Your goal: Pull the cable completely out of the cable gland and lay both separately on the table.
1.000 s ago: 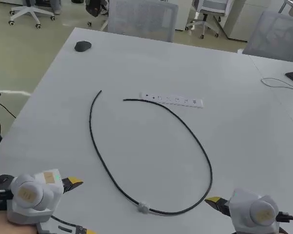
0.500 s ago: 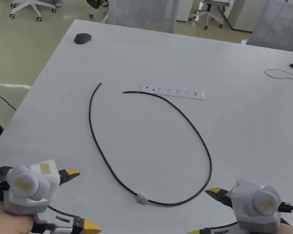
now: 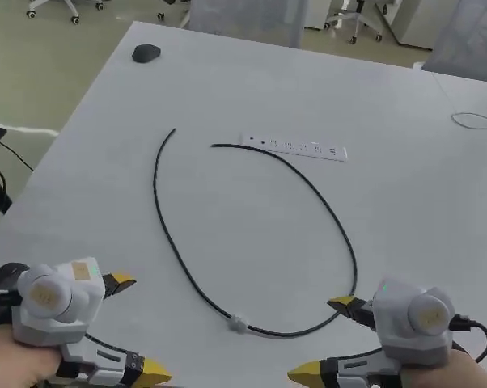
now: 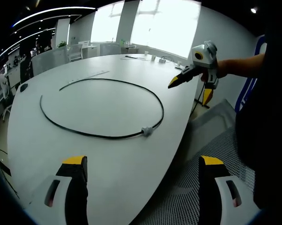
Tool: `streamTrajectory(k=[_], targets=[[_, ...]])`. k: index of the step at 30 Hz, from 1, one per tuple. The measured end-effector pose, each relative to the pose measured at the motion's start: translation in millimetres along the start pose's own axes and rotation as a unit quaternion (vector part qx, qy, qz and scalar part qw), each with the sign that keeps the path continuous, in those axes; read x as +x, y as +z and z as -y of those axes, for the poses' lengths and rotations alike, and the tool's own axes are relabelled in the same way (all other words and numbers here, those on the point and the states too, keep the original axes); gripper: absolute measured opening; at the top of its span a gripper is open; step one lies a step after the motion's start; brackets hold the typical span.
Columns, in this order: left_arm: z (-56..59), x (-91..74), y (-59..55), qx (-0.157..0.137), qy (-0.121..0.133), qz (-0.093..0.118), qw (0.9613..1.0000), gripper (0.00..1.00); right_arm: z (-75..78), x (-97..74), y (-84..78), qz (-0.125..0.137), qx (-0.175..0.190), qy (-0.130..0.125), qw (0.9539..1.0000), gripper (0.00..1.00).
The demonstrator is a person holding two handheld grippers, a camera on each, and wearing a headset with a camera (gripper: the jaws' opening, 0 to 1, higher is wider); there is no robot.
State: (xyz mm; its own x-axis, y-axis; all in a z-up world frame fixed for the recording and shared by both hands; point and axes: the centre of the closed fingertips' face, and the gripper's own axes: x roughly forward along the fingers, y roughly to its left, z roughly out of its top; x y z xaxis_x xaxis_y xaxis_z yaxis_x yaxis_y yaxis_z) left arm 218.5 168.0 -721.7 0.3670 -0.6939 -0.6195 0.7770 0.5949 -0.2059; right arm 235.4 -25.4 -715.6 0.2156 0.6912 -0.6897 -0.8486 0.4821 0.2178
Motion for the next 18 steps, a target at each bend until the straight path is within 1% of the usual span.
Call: streamTrajectory(k=[4,7,10,13,15,18], targets=[[1.7,0.2,-1.2,-0.001,0.0,0.002,1.0,0.98,2.9,9.4,4.1,-0.011,-0.009,0.001,0.9999,0.86],[1.9,-0.6,-2.0,-0.005,0.0,0.007,1.0,0.98,5.6,15.7,8.9,-0.013,-0.014,-0.001,0.9998,0.84],[1.6,-0.3,-4.2,-0.009,0.0,0.006,0.9999,0.98,8.1,21.7,12.8,-0.016,-0.015,-0.001,0.9998,0.81],[1.4,2.0,-6.2,-0.011,-0.001,0.006,0.9999,0.98,8.4,29.4,14.1,-0.028,-0.019,0.002,0.9994,0.77],[-0.3,5.1,-7.3,-0.011,-0.001,0.007,0.9999,0.98,9.5,34.0,15.0,-0.031,-0.027,0.001,0.9992,0.75],[-1.6,8.5,-9.1,-0.014,-0.002,0.006,0.9999,0.98,9.5,41.2,16.7,-0.039,-0.026,0.005,0.9989,0.72]])
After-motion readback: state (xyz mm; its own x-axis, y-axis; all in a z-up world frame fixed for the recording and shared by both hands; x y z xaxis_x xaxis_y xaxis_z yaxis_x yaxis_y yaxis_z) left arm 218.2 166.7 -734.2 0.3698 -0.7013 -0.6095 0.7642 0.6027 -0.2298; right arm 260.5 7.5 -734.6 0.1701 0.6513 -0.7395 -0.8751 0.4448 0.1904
